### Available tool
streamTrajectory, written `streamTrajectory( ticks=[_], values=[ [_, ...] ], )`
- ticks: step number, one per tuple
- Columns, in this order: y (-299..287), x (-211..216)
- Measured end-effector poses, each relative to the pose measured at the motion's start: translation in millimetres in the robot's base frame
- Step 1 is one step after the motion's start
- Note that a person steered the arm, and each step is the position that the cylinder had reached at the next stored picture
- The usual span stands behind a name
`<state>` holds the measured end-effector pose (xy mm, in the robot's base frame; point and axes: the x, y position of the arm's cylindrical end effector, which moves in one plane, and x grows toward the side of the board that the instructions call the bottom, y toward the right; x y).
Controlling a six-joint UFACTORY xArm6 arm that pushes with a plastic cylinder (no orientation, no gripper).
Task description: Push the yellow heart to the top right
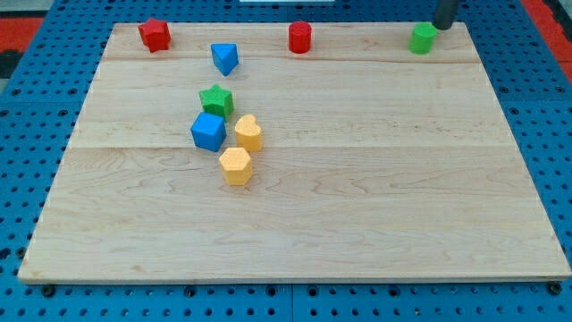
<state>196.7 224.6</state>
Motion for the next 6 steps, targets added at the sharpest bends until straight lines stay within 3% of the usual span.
streamTrajectory(
  ticks=[2, 3, 4, 5, 6],
  values=[
    [-124.5, 174.2],
    [-106.7, 165.0],
    [-189.1, 202.4],
    [-230.9, 262.1],
    [-270.0, 266.6]
  ],
)
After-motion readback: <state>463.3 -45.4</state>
